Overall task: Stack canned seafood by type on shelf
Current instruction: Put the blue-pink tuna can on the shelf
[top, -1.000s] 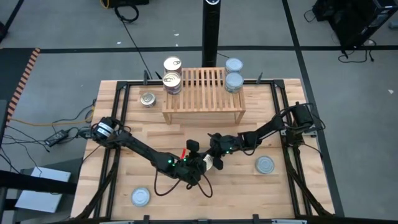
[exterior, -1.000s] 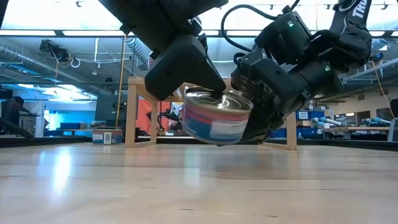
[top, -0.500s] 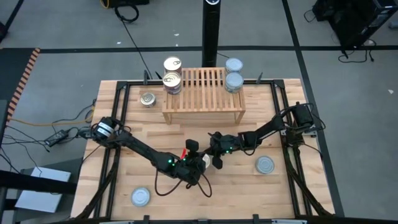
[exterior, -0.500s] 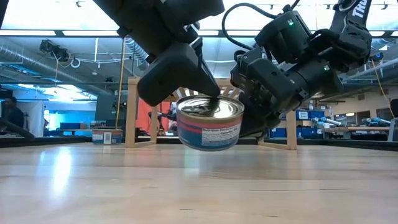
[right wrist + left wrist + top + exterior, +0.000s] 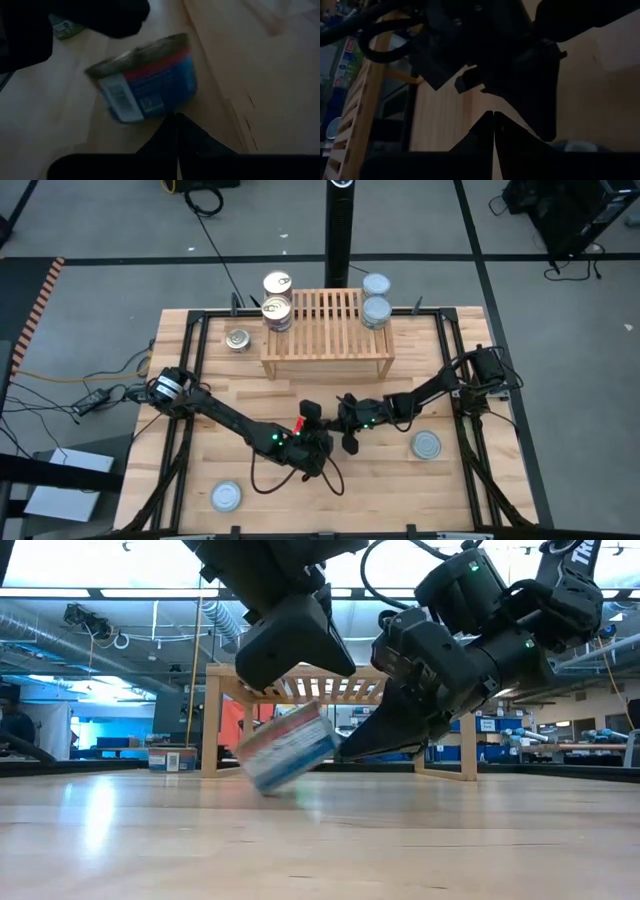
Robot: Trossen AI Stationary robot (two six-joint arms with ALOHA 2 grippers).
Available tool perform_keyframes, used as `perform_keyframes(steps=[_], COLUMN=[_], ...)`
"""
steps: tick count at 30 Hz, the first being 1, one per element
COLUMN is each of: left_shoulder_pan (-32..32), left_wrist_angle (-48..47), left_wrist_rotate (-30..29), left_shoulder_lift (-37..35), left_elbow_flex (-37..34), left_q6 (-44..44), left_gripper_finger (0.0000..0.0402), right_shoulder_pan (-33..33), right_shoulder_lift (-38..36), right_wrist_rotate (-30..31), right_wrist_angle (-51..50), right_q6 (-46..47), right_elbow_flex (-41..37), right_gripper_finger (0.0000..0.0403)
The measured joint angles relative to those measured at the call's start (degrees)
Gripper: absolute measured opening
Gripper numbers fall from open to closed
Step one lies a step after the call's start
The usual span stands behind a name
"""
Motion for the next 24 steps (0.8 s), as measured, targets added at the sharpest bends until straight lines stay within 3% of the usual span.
perform_keyframes(steps=[4, 8, 13, 18, 24], left_shoulder_pan=[0.4, 0.5, 1.3, 1.6, 3.5], left_wrist_angle=[-3.2, -13.5, -21.0, -15.7, 1.6], left_wrist_rotate=[1.4, -3.3, 4.8, 9.7, 16.0], left_shoulder_lift=[0.0, -1.0, -6.8, -13.5, -17.3], left_elbow_flex=[1.0, 2.9, -1.0, -10.6, -23.6], left_q6=[-0.3, -4.5, -18.5, -25.3, -26.9], left_gripper_finger=[0.003, 0.0037, 0.0007, 0.0006, 0.0003], right_shoulder_pan=[0.2, 0.2, 0.2, 1.5, 5.8], right_shoulder_lift=[0.0, 0.0, 0.0, 0.0, 0.0], right_wrist_rotate=[0.2, 0.3, 0.4, 0.4, -1.7], right_wrist_angle=[0.2, 0.8, 1.1, 1.4, 2.4], right_q6=[-0.1, -0.3, -0.9, -2.7, -8.1], right_elbow_flex=[0.0, 0.0, 0.0, 0.0, 1.6], right_gripper_finger=[0.0003, 0.0003, 0.0003, 0.0003, 0.0003])
